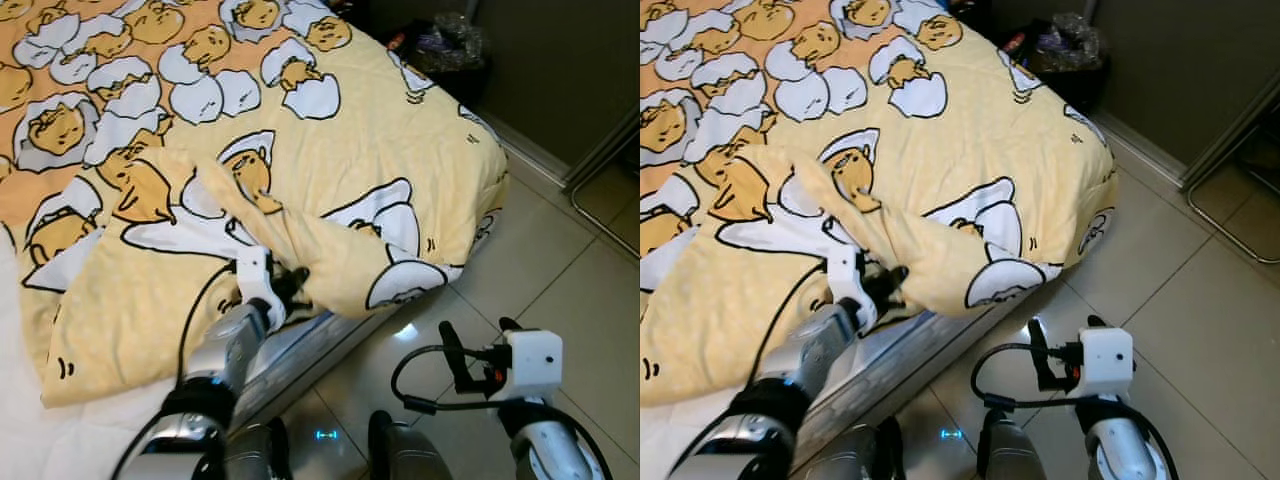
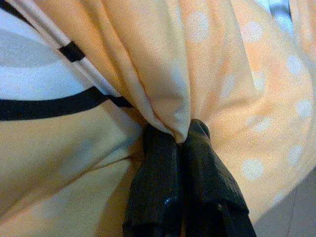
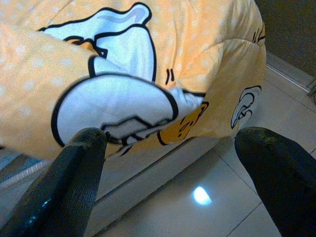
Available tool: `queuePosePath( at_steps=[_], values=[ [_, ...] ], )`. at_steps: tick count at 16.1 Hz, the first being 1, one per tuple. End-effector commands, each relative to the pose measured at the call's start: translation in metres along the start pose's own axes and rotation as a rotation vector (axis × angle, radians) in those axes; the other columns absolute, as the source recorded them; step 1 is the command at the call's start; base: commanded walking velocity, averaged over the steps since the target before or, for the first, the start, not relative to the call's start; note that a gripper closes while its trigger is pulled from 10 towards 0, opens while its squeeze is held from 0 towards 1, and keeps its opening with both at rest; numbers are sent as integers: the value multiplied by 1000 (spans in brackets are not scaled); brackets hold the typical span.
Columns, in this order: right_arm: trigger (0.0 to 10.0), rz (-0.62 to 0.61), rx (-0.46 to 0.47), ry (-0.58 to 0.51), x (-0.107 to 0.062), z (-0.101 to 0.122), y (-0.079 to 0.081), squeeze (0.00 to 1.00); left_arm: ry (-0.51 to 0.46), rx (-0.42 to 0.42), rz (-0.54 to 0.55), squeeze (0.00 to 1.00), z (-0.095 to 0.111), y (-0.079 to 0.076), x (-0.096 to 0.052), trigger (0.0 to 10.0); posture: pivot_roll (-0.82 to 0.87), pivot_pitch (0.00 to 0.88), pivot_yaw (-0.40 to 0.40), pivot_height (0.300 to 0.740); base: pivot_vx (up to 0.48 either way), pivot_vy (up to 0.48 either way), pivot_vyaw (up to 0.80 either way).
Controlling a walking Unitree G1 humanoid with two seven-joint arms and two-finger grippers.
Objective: Clean up the room
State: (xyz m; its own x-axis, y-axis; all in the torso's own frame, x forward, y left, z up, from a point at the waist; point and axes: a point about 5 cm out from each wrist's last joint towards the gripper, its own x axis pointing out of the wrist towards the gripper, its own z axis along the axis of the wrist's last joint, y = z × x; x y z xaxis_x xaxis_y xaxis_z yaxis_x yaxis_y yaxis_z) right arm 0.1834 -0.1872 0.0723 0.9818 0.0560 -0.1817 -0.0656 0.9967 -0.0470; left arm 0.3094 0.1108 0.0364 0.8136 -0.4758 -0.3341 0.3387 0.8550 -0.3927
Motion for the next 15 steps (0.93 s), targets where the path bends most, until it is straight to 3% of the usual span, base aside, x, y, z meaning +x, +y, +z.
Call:
queuePosePath(
  at_steps=[1,6,10,15],
  values=[
    [10000,6,16,35,-2,-8,1,0,125,57,-83,0,-27,-2,-7,0,-164,218,29,740,0,0,0],
    [10000,10,24,43,0,-12,3,0,251,203,-195,0,-60,5,-37,0,-155,214,39,740,0,0,0],
    [10000,19,26,48,2,-14,4,0,272,344,-274,0,-67,4,-52,0,-141,212,35,740,0,0,0],
    [10000,24,25,47,4,-15,4,0,274,369,-324,0,-71,-1,-57,0,-138,200,39,740,0,0,0]
  ],
)
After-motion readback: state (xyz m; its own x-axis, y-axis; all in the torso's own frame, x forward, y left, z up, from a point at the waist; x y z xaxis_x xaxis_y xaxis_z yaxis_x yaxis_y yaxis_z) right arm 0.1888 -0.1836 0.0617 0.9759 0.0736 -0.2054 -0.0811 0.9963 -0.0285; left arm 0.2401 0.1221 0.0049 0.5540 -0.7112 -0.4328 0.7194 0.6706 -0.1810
